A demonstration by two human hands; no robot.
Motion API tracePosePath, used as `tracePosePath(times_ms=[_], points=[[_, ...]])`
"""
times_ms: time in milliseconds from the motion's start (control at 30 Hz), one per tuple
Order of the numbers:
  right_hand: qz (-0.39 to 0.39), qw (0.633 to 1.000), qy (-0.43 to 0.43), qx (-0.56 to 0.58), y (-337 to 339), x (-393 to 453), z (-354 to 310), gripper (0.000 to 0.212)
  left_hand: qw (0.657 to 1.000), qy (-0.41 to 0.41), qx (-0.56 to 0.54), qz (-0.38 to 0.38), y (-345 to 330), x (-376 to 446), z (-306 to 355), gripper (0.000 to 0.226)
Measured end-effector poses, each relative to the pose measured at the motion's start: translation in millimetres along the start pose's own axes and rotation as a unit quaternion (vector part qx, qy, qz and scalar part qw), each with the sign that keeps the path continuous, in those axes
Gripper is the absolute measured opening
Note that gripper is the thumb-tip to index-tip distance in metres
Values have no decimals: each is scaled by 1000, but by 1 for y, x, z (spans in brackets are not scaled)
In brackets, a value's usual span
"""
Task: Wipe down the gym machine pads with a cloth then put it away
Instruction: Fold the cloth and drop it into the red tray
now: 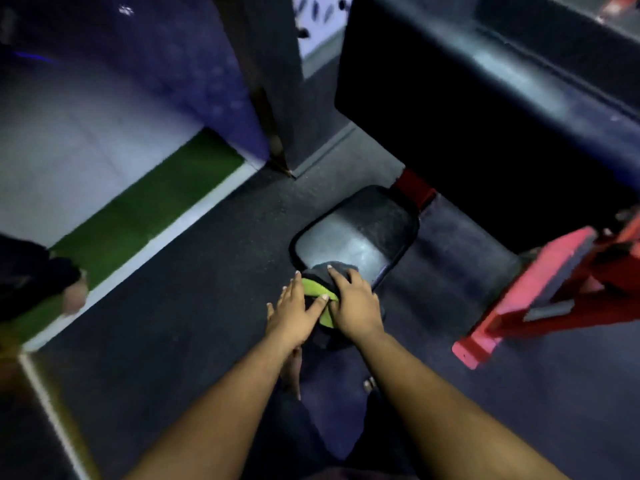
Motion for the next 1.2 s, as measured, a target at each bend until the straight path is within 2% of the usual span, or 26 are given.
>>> tracePosePath(times_ms=[100, 200, 267, 300, 367, 433, 533, 633, 700, 867, 967, 1033, 1100, 1200], points=[[-11, 991, 83, 102, 22, -37, 2, 68, 976, 37, -201, 78, 4, -42, 8, 88], [-22, 981, 159, 112, 48, -63, 7, 63, 961, 33, -241, 128, 6, -88, 13, 55], [-36, 973, 210, 92, 66, -78, 2, 54, 952, 26, -265, 151, 1, -125, 15, 24], [-45, 963, 255, 68, 73, -95, -9, 49, 940, 31, -290, 176, -4, -156, 11, 17], [-44, 956, 282, 61, 82, -96, -14, 38, 938, 35, -288, 190, -5, -170, 12, 18], [-48, 939, 340, 34, 86, -122, -31, 31, 927, 43, -289, 237, -10, -210, 2, 25], [-43, 920, 390, -17, 84, -161, -61, 33, 929, 70, -237, 275, -18, -269, -18, 30], [-63, 885, 460, -37, 64, -211, -97, 27, 919, 102, -189, 330, -41, -332, -51, 31], [-87, 871, 482, -50, 48, -242, -117, 23, 901, 108, -201, 370, -57, -366, -71, 30], [-143, 829, 536, -70, -12, -348, -161, 22, 819, 137, -363, 423, -125, -469, -136, 16], [-222, 800, 554, -61, -60, -427, -180, 19, 789, 170, -422, 413, -193, -544, -178, 15], [-300, 773, 557, -49, -85, -473, -189, 23, 795, 197, -414, 398, -235, -585, -198, 12], [-376, 726, 571, -70, -112, -525, -194, 29, 785, 232, -419, 392, -285, -630, -218, 14], [-455, 658, 588, -121, -144, -588, -202, 36, 736, 264, -441, 442, -343, -691, -238, 10]])
Point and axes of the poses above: each hand's wrist, its own x-axis towards the middle knuckle, its own y-axis out of the back of the hand, z = x × y, the point moved 2 cm from there along x, towards the middle knuckle, and after that the axes turned 4 degrees about -z, right-handed, at the moved point
